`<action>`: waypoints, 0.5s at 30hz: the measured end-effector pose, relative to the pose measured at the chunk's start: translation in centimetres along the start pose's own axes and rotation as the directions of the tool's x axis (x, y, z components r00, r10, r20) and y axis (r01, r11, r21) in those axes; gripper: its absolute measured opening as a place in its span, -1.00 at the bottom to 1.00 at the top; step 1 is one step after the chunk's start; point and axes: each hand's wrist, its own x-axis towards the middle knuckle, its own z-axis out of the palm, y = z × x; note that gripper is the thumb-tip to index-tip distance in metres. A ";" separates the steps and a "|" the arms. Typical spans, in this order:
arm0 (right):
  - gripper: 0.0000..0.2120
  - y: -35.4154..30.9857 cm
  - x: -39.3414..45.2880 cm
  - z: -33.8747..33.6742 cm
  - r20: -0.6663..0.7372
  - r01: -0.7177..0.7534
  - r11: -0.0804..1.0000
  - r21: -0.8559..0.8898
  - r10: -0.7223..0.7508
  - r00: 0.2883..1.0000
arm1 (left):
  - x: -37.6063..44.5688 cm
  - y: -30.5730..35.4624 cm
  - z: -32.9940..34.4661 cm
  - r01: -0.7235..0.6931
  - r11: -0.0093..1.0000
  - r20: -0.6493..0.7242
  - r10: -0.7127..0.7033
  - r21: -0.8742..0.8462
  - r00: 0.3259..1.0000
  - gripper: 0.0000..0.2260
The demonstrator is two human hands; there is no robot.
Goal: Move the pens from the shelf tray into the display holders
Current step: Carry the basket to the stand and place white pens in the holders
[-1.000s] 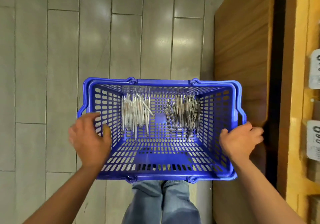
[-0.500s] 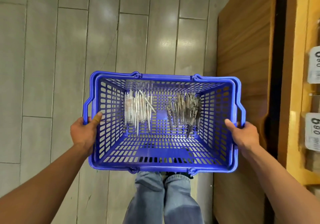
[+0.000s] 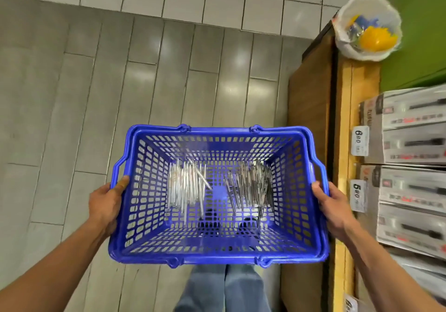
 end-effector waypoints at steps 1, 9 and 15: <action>-0.89 -1.7 -2.0 -0.2 0.009 0.002 1.000 0.020 -0.002 1.000 | -1.6 1.4 -1.3 0.011 1.000 0.019 -0.011 -0.028 1.000 -0.76; -0.81 -16.1 -19.4 -2.8 0.039 0.131 0.991 -0.027 -0.130 0.991 | -15.7 13.0 -12.8 0.028 0.976 0.169 0.009 -0.215 0.986 -0.76; -0.88 -24.5 -28.2 -3.5 0.038 0.330 0.937 -0.114 -0.328 0.944 | -24.7 17.0 -19.3 -0.037 0.934 0.114 0.083 -0.357 0.990 -0.77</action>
